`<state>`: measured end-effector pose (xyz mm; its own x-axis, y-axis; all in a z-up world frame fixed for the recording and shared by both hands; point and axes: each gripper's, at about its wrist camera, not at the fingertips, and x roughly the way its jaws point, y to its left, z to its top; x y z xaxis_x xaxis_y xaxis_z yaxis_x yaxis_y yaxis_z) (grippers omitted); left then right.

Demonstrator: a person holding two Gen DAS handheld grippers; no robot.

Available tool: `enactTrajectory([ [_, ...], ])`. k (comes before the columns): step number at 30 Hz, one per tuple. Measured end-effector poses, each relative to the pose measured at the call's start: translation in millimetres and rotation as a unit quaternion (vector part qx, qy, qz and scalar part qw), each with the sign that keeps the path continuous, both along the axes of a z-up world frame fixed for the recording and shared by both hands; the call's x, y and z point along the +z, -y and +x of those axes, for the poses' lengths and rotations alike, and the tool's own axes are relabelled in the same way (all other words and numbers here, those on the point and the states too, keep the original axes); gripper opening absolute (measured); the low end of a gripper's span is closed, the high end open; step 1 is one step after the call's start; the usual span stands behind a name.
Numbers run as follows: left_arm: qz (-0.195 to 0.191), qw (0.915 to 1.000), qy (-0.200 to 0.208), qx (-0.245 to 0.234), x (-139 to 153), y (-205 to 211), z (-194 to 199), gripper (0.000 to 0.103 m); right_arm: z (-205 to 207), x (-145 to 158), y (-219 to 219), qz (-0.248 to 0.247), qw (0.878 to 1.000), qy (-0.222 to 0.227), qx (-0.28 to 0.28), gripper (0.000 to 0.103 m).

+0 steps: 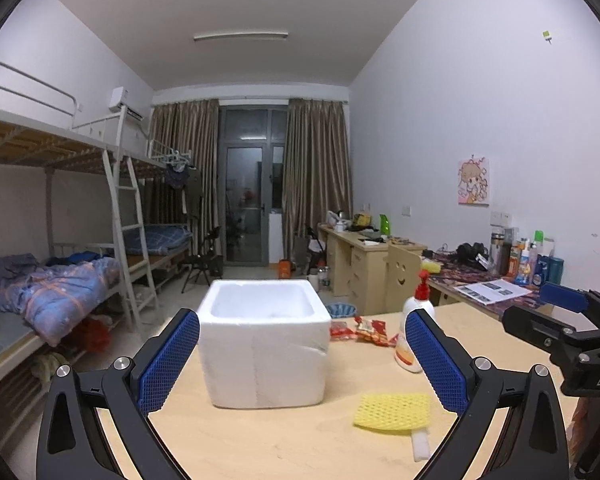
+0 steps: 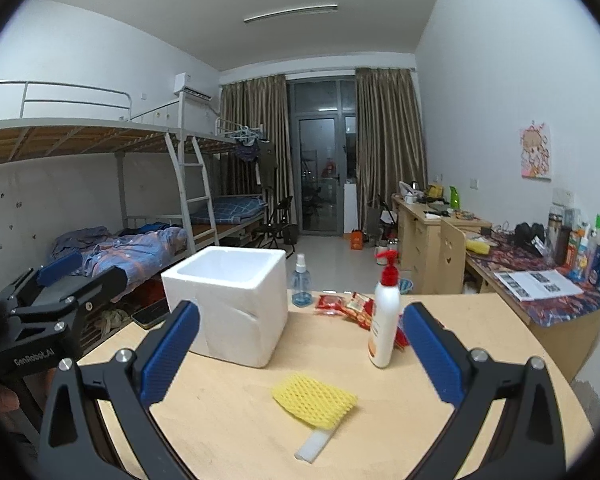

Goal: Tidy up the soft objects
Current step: 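Withdraw both tools from the foam box toward the yellow mesh net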

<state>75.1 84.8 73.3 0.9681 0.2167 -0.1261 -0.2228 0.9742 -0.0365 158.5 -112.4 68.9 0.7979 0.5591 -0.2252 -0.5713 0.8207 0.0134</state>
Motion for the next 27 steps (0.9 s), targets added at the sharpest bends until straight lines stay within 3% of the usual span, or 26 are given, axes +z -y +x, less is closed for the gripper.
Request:
enactTrajectory([
  [15,-0.020,0.9995,-0.012,-0.022,-44,21,12,0.103,-6,-46,25,-0.014,0.999,-0.026,-0.037,0.103],
  [27,-0.030,0.9982,-0.032,-0.041,-74,31,19,0.103,-1,-70,34,-0.018,0.998,-0.056,-0.031,0.103],
])
